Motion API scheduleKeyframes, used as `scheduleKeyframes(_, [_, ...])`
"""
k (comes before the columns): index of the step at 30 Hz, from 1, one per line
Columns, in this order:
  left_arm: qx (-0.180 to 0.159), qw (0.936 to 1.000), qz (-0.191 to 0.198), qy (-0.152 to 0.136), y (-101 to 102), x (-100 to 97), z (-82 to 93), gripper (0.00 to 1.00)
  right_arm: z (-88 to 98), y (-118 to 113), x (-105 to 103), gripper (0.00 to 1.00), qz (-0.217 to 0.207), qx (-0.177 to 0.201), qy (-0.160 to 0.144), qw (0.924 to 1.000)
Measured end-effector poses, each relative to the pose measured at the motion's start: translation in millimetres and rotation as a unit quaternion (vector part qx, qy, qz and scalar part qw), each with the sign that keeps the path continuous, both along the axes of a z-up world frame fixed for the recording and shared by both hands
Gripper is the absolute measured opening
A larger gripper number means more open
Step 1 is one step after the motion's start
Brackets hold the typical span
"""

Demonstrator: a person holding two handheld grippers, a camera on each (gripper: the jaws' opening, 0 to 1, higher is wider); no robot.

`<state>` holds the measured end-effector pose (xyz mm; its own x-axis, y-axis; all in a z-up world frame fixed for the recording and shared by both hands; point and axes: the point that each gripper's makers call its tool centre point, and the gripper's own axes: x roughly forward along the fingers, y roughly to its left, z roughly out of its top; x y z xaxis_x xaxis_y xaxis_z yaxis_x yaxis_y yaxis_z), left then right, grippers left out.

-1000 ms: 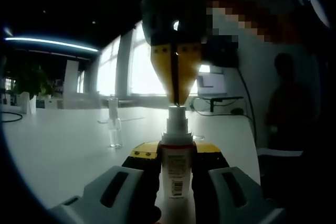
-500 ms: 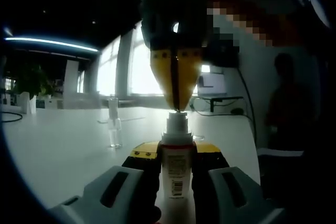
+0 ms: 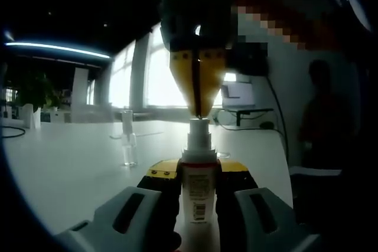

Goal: Clamp pump bottle remove cover press pump head put on cover

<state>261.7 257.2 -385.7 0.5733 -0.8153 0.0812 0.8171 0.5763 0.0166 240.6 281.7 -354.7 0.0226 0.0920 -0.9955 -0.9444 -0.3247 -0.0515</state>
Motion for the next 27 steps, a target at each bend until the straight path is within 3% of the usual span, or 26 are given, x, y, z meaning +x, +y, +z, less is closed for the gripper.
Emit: scheduleKeyframes(27, [0.0, 1.0, 0.001, -0.001, 0.1, 1.1, -0.1, 0.13, 0.0, 0.2, 0.6, 0.0, 0.001, -0.005, 0.002, 1.0])
